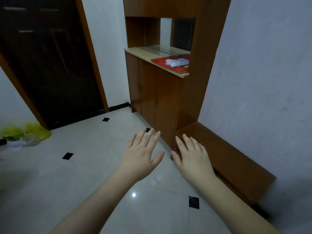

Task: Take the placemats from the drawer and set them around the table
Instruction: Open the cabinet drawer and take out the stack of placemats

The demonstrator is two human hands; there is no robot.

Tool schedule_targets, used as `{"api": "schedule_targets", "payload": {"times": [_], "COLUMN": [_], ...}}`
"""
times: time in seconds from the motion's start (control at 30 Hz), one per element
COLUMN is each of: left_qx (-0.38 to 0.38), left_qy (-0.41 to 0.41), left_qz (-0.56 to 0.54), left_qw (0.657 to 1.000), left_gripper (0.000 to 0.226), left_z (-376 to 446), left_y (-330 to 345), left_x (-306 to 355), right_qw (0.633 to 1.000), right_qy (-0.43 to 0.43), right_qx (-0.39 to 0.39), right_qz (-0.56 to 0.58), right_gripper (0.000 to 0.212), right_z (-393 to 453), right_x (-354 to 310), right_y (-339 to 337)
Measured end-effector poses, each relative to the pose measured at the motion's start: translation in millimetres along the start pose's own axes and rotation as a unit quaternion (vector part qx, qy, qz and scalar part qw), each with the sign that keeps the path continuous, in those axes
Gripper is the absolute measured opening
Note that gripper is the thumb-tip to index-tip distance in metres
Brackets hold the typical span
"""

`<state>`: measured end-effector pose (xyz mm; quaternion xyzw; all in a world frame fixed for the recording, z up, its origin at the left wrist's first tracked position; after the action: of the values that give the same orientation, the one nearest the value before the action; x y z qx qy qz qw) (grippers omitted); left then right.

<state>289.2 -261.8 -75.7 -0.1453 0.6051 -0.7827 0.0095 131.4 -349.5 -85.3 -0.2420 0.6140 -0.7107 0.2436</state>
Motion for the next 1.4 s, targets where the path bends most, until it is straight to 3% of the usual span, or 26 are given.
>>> {"api": "schedule_targets", "payload": {"times": [0.37, 0.7, 1.1, 1.4], "left_qx": [-0.012, -0.087, -0.105, -0.122], "left_qy": [0.042, 0.070, 0.175, 0.301], "left_qz": [-0.022, -0.052, -0.047, -0.062], "left_qw": [0.999, 0.992, 0.978, 0.944], "left_gripper": [0.073, 0.079, 0.073, 0.066], "left_z": [174.2, 312.0, 454.8, 541.2], "left_y": [62.4, 116.9, 192.4, 229.7], "left_x": [-14.7, -19.2, -85.4, -133.8], "right_qw": [0.998, 0.993, 0.983, 0.961], "right_qy": [0.060, 0.100, 0.174, 0.274], "right_qx": [-0.002, -0.039, -0.031, -0.024], "right_qz": [0.019, 0.057, 0.041, 0.035], "right_gripper": [0.061, 0.061, 0.062, 0.061], "right_z": [144.9, 258.5, 384.9, 459.1], "right_x": [77.4, 155.7, 150.2, 123.5], "right_y": [51.6, 88.7, 149.5, 185.3]}}
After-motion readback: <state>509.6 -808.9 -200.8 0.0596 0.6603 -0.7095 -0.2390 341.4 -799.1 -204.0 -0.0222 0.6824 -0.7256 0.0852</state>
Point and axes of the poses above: each hand's wrist, its own z-axis towards the middle knuckle, its own y-axis out of the palm, x = y × z, the point moved 3 cm from there along z, towards the middle knuckle, and after that the axes turned 10 degrees about -z, right-handed, at the moved point
